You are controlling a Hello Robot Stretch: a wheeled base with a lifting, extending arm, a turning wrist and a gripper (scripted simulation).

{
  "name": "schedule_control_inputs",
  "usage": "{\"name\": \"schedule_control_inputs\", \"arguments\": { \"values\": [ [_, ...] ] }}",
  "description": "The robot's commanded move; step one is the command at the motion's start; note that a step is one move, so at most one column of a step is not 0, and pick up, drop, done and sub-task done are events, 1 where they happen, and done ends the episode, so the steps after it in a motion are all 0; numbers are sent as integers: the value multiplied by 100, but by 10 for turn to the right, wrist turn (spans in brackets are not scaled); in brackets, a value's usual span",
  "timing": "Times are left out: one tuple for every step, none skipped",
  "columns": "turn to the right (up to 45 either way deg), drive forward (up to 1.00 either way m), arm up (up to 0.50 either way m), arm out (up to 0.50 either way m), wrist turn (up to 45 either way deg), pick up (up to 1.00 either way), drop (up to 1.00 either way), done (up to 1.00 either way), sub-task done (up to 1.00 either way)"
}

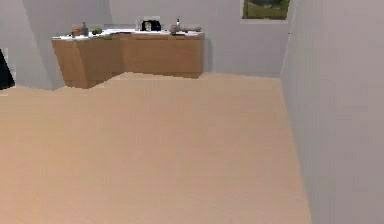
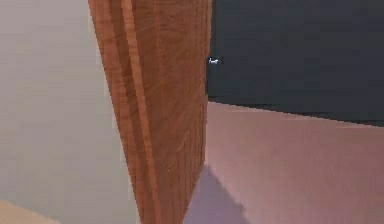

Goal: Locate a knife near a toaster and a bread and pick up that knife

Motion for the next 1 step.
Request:
{"name": "schedule_control_inputs", "arguments": {
  "values": [
    [0,100,0,0,0,0,0,0,0]
  ]
}}
